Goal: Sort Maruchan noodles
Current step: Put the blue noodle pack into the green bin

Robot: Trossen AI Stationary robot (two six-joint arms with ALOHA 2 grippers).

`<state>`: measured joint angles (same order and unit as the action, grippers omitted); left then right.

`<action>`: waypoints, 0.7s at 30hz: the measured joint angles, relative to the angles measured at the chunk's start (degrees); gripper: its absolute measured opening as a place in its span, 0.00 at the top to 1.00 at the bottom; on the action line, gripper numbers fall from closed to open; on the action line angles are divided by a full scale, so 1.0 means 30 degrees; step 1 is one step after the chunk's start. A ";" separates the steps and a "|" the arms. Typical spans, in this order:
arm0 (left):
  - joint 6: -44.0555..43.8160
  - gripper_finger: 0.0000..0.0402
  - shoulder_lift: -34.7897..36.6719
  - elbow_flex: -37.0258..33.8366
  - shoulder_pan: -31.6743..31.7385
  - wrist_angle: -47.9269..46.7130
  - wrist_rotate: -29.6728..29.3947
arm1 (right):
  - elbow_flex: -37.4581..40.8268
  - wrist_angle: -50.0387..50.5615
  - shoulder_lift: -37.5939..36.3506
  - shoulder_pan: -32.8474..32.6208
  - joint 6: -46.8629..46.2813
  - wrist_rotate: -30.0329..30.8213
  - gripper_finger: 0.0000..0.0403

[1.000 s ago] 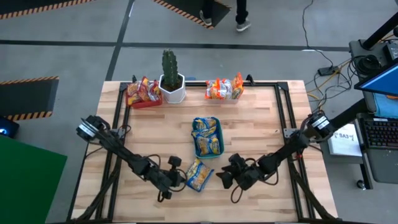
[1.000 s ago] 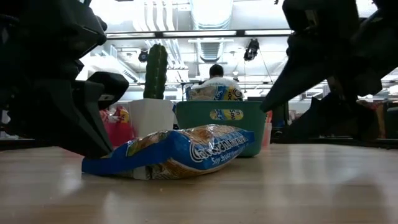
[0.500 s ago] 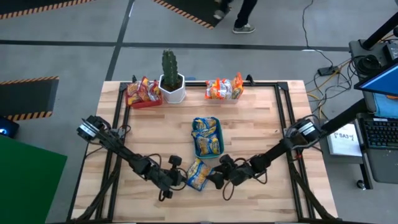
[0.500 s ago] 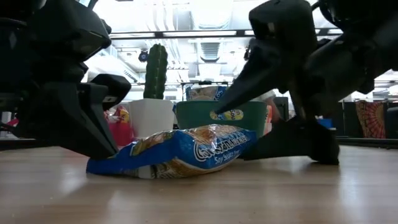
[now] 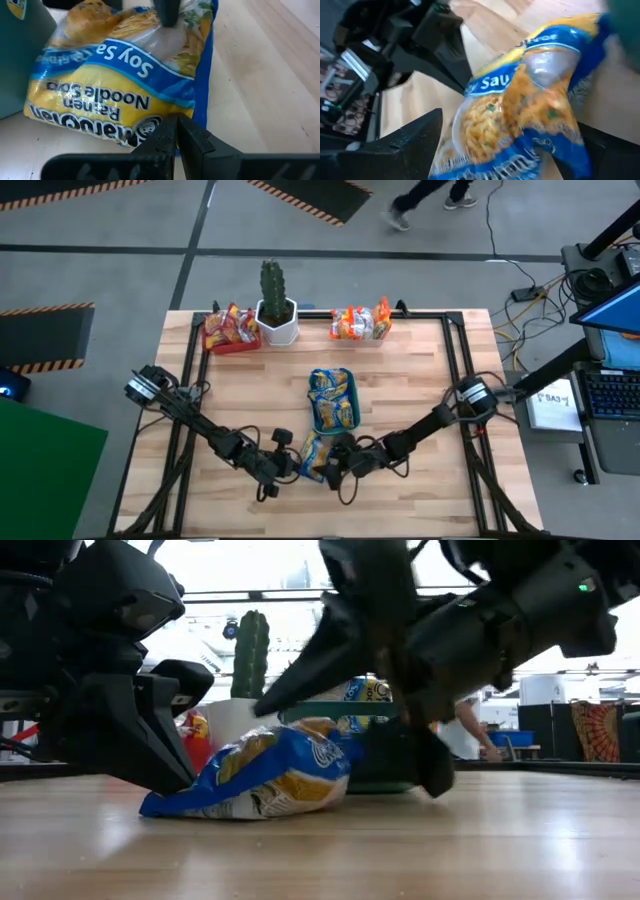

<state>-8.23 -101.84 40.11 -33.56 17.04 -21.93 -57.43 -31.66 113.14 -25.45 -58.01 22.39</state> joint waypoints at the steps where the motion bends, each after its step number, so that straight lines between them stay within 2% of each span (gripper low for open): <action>1: 0.0000 1.00 0.0000 -0.0011 0.0000 0.0015 0.0000 | -0.0367 -0.0159 0.0326 0.0043 -0.0041 -0.0019 0.22; 5: -0.0055 1.00 0.0000 -0.0033 0.0000 0.0022 0.0015 | -0.1268 0.0013 0.1177 0.0151 0.0296 0.0220 0.30; 15: 0.0017 1.00 0.0046 -0.0033 -0.0053 -0.0027 0.0015 | -0.1419 -0.0040 0.1116 0.0225 0.1056 -0.0034 0.63; 21: 0.0936 1.00 0.1544 -0.0040 -0.0299 -0.2040 0.0027 | -0.1383 0.0035 0.0764 0.0138 0.2420 -0.0070 0.78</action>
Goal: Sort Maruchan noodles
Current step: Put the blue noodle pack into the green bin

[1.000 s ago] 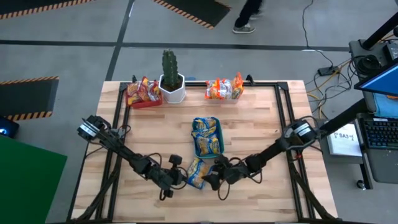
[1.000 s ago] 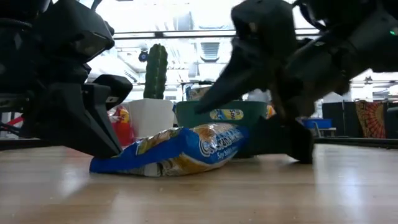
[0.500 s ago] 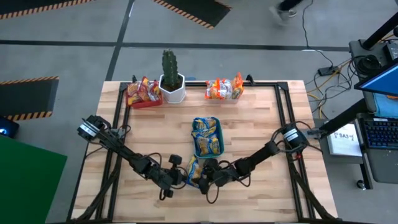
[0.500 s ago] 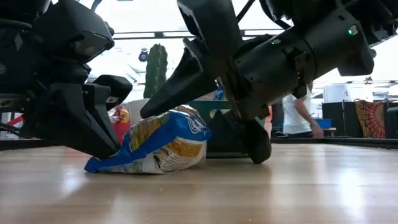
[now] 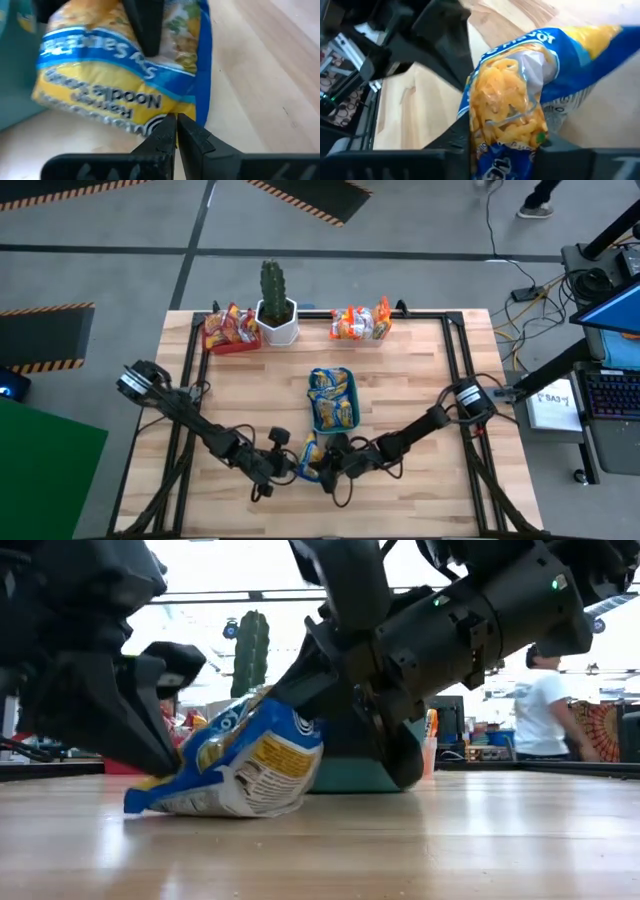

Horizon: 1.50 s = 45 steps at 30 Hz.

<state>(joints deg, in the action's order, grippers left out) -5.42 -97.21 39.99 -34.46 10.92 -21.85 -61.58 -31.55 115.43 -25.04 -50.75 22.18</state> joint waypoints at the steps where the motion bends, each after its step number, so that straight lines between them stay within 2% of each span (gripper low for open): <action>1: 0.0046 1.00 0.0429 0.0000 -0.0007 -0.0437 0.0001 | 0.0000 -0.0014 -0.0077 -0.0024 0.0297 0.0020 0.80; 6: 0.0707 1.00 0.3071 -0.0015 -0.0015 -0.2442 -0.0046 | 0.0007 0.0036 -0.0654 -0.0102 0.2313 -0.0042 0.89; 10: 0.2209 1.00 0.5389 -0.0076 -0.0015 -0.2623 -0.0049 | 0.0037 0.0144 -0.1368 -0.0196 0.4788 -0.0045 0.93; 16: 0.4421 1.00 0.8294 -0.0153 -0.0015 -0.2128 -0.0043 | 0.0060 0.2150 -0.3131 -0.0364 0.8394 0.0110 0.94; 23: 0.5199 1.00 1.0467 -0.0153 0.0022 -0.1639 -0.0090 | 0.0073 0.5010 -0.5675 -0.1021 1.2399 0.0103 0.94; 27: 0.5228 1.00 1.1008 -0.0153 0.0029 -0.1482 -0.0705 | 0.0080 0.6502 -0.7143 -0.1194 1.3912 0.0695 0.94; 36: 0.6102 1.00 1.0793 -0.0153 0.0141 -0.1508 -0.3909 | 0.1134 0.8089 -0.9461 -0.1125 1.9868 0.0604 0.94; 41: 0.6153 1.00 1.0488 -0.0146 0.0710 -0.1418 -0.3925 | 0.1974 0.7865 -1.0864 -0.0359 2.1099 0.1297 0.94; 45: 0.6406 1.00 1.0036 -0.0153 0.1660 -0.1438 -0.3932 | 0.2657 0.7345 -1.1538 0.0678 2.2116 0.1073 0.94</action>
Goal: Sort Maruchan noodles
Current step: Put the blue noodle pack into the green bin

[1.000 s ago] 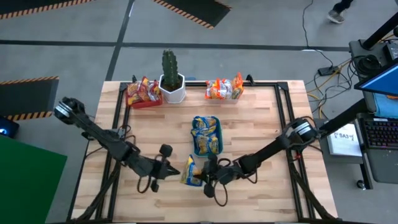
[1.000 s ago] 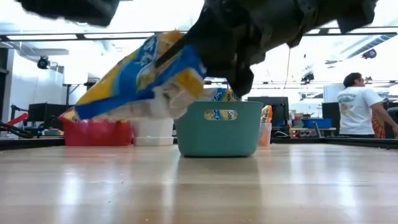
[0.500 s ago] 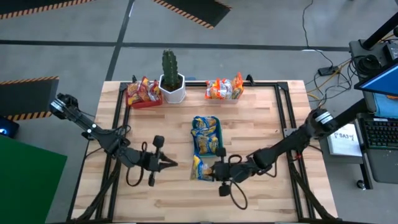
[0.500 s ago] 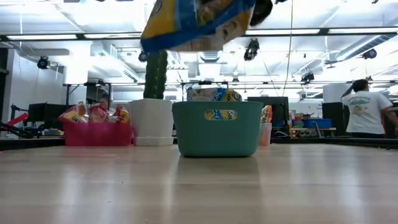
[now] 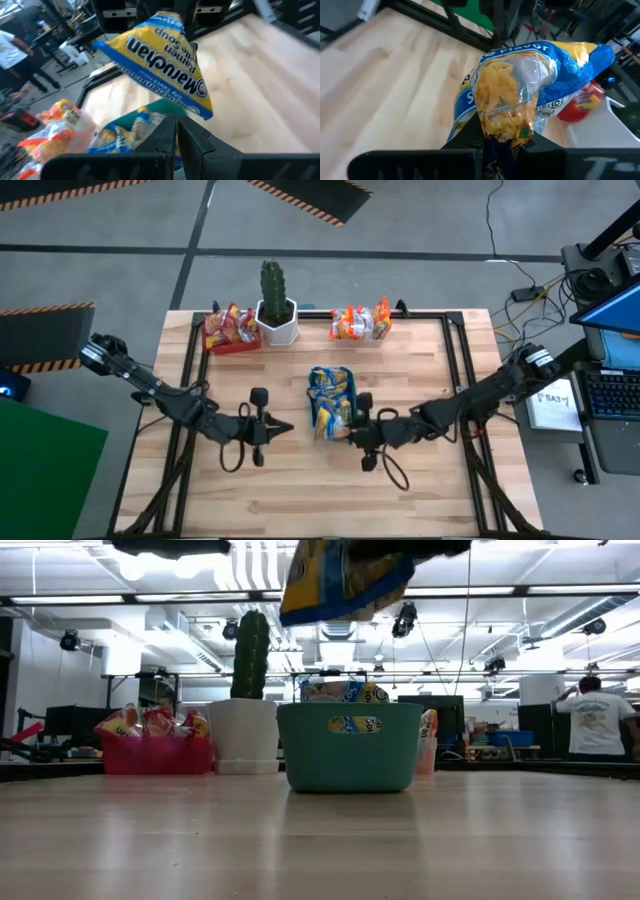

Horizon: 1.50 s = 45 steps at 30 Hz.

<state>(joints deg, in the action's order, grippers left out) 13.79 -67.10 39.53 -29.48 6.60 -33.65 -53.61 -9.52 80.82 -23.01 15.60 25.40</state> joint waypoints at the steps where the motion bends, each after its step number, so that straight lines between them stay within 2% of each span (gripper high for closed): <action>1: 0.0084 1.00 -0.0110 0.0001 0.0288 0.0020 -0.0001 | 0.0135 -0.0067 -0.0023 0.0316 0.0138 -0.0056 0.94; 8: 0.0251 1.00 -0.0962 0.0000 0.2545 0.0356 0.0022 | 0.1481 -0.0270 0.0206 0.2525 0.1090 -0.0888 0.94; 13: 0.0421 1.00 -0.1701 0.0007 0.3731 0.1509 0.0180 | 0.2142 -0.0485 0.0254 0.3558 0.1732 -0.3016 0.94; 17: 0.0802 1.00 -0.2465 0.0007 0.4419 0.2556 0.2554 | 0.2285 -0.0489 0.0262 0.3830 0.2046 -0.3175 0.94; 20: 0.1062 1.00 -0.3196 0.0015 0.4775 0.3470 0.3368 | 0.2348 -0.0416 0.0262 0.3876 0.2132 -0.3141 0.93; 28: 0.2528 1.00 -0.4192 0.0015 0.5130 0.4732 0.3523 | 0.2349 0.0116 0.0262 0.3891 0.0377 -0.3501 0.82; 35: 0.2598 1.00 -0.4141 0.0015 0.5240 0.4812 0.5192 | 0.2349 0.0270 0.0262 0.3887 -0.0222 -0.3262 0.68; 40: 0.2109 1.00 -0.4266 0.0015 0.5240 0.4762 0.6146 | 0.1611 0.3462 -0.0634 0.3840 -0.1201 -0.1638 0.61; 45: 0.1804 1.00 -0.4807 0.0022 0.5240 0.4781 0.6641 | 0.0030 0.7198 -0.1668 0.3771 -0.4140 -0.1457 0.59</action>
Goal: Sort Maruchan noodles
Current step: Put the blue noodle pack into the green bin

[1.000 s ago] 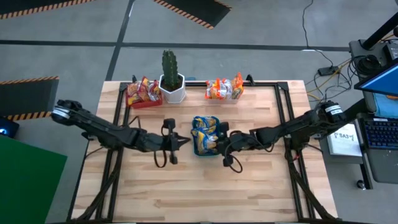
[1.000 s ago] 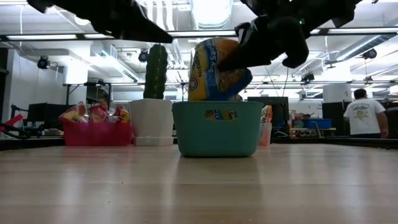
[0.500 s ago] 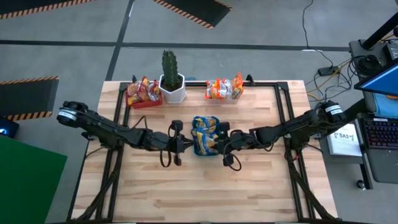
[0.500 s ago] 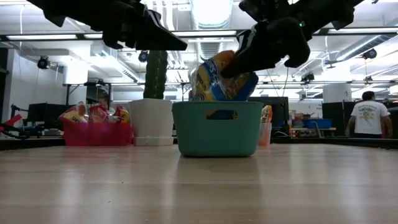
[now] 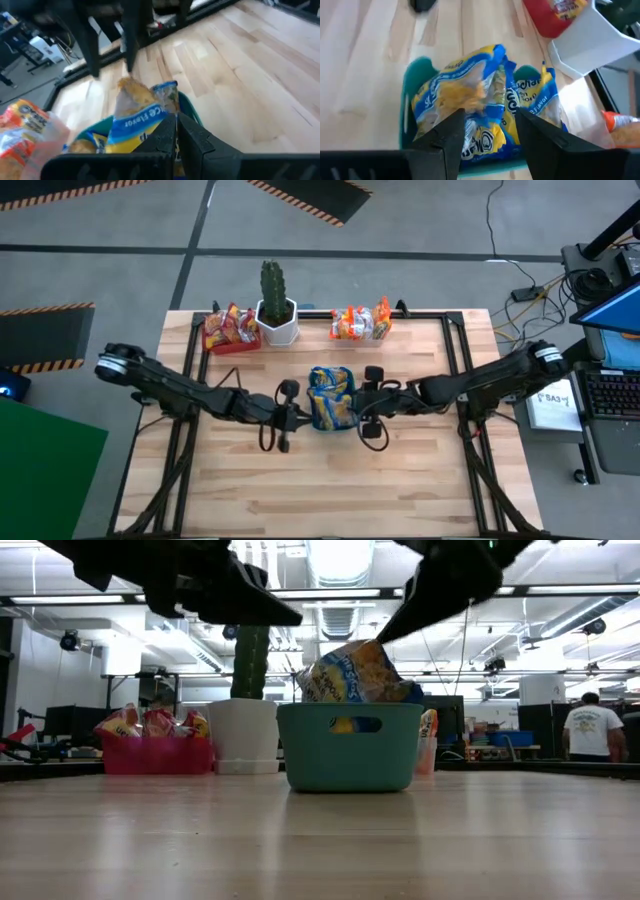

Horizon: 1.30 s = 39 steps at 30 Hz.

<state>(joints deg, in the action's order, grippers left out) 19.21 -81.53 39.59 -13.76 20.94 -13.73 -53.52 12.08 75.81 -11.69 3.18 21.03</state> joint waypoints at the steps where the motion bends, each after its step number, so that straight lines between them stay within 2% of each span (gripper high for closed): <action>1: -0.0051 1.00 -0.0175 0.0000 0.0000 -0.0010 0.0035 | -0.0219 0.0313 -0.0122 -0.0063 -0.0536 0.0004 0.59; 4: -0.0212 1.00 -0.0946 0.0000 0.0000 0.0956 0.0450 | -0.0515 0.0786 -0.0227 -0.0479 -0.1497 -0.0430 0.63; 7: -0.0286 1.00 -0.1896 0.0000 0.0000 0.2067 0.0448 | -0.0515 0.0676 0.0064 -0.1126 -0.2156 -0.1173 0.71; 13: -0.0286 1.00 -0.3637 0.0000 0.0139 0.3868 0.0448 | -0.0093 -0.0134 0.1982 -0.1735 -0.3380 -0.0889 0.93; 15: -0.0306 1.00 -0.4046 0.0000 0.0229 0.4500 0.0441 | -0.0056 -0.0526 0.3010 -0.1728 -0.3617 -0.0315 0.96; 18: -0.0421 1.00 -0.4334 0.0000 0.0255 0.4785 0.0441 | -0.0064 -0.0585 0.4411 -0.1460 -0.3812 0.0367 0.97; 24: -0.0395 1.00 -0.4168 0.0029 0.0270 0.4895 0.0426 | -0.0176 -0.1194 0.5516 -0.1262 -0.4248 -0.0510 0.98; 35: -0.0075 1.00 -0.3347 0.0051 0.0306 0.4677 0.0222 | -0.1164 0.1063 0.2956 -0.1432 -0.3722 -0.1169 0.98; 39: -0.0075 1.00 -0.3137 0.0048 0.0351 0.4568 0.0200 | -0.1557 0.0716 0.2147 -0.1432 -0.3028 -0.1012 0.98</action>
<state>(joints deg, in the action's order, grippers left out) 18.98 -90.94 39.74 -12.70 34.65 -13.13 -58.19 14.23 82.26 -15.99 -5.90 17.99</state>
